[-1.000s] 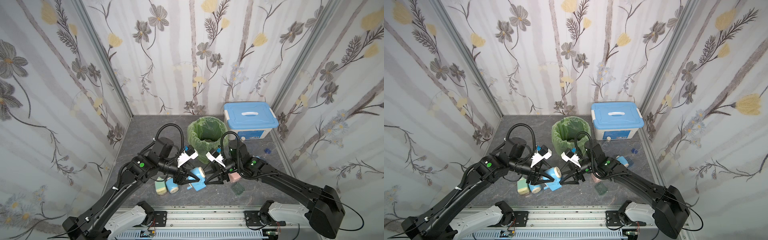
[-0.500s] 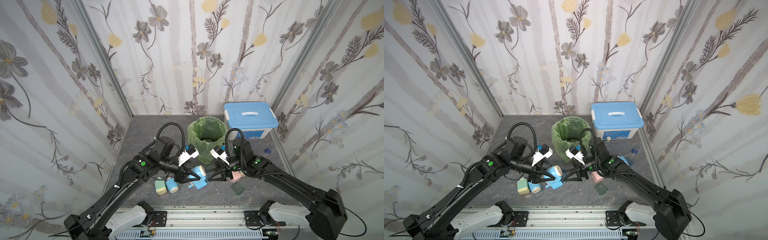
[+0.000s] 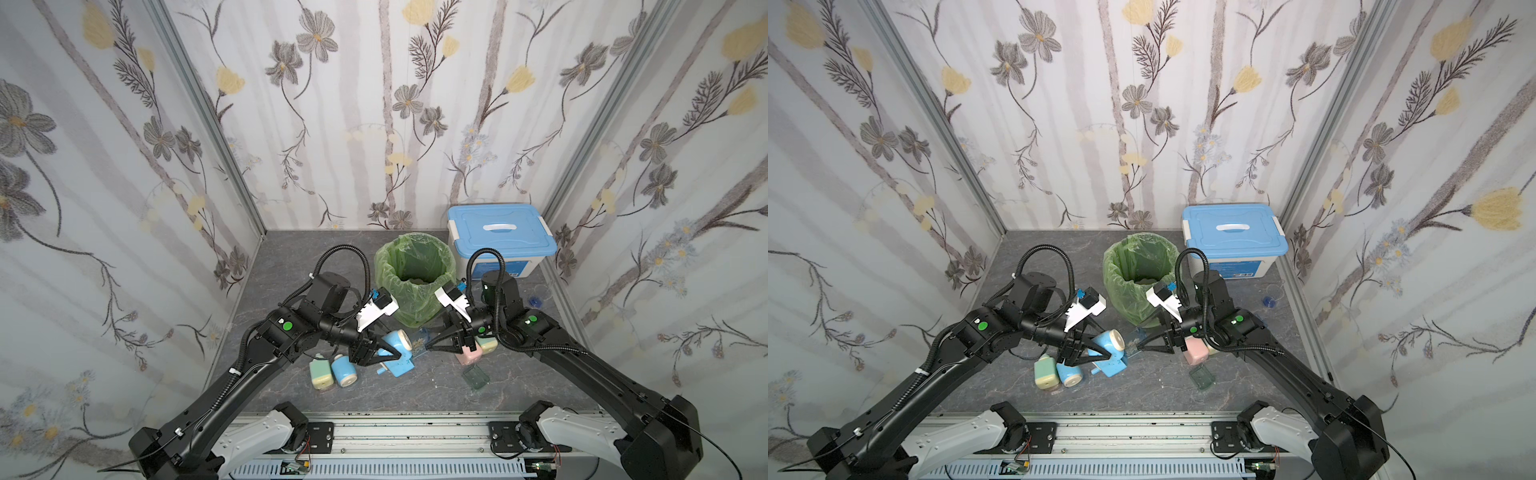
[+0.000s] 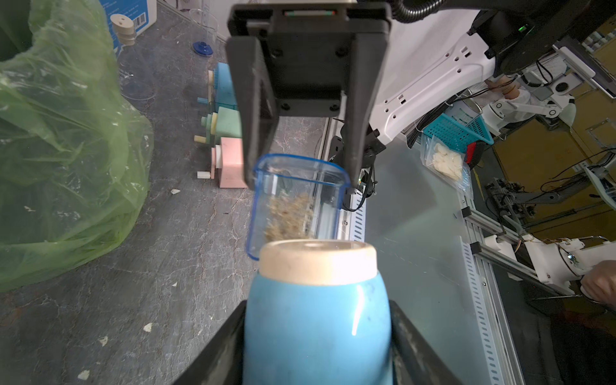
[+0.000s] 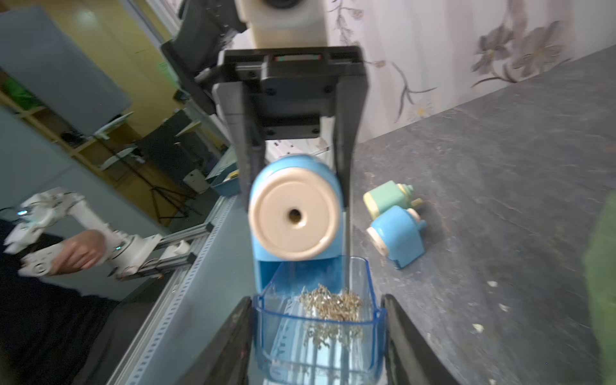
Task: Take out the pencil sharpener tray and clean the shavings
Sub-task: Open the container of the pencil sharpener.
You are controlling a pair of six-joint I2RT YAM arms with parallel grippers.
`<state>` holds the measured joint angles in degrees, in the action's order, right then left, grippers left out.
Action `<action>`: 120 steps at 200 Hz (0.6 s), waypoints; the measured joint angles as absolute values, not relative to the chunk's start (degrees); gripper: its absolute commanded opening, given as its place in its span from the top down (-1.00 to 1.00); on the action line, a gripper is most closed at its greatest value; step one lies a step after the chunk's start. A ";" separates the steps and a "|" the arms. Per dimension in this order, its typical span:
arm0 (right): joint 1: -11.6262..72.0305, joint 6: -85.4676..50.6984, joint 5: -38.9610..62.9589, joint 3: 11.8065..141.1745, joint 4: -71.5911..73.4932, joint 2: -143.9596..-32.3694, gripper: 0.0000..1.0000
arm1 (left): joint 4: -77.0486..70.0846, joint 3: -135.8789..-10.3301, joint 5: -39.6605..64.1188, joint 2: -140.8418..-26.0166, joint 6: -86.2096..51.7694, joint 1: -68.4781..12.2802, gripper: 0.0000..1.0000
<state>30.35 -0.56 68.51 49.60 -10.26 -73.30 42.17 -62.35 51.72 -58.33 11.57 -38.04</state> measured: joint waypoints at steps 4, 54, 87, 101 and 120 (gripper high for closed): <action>29.85 -0.56 68.12 49.63 -10.48 -73.14 -0.07 | 42.17 -62.35 51.70 -58.19 11.57 -38.04 -0.10; 25.89 -0.64 64.27 49.78 -10.61 -70.83 -0.04 | 42.22 -62.04 51.07 -56.62 11.55 -37.98 -0.10; 25.19 -1.98 60.88 51.11 -10.61 -69.38 -0.03 | 42.22 -61.93 50.50 -56.29 11.55 -37.87 -0.10; 25.04 -2.66 59.31 52.27 -10.52 -68.42 -0.03 | 42.19 -61.87 50.35 -55.94 11.55 -37.76 -0.10; 25.02 -3.31 55.66 54.89 -10.79 -68.12 -0.02 | 42.22 -61.63 50.19 -55.44 11.55 -37.60 -0.10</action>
<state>25.02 -3.31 55.66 54.89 -10.79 -68.12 42.22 -61.63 50.19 -55.44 11.55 -37.60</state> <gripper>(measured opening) 0.531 0.599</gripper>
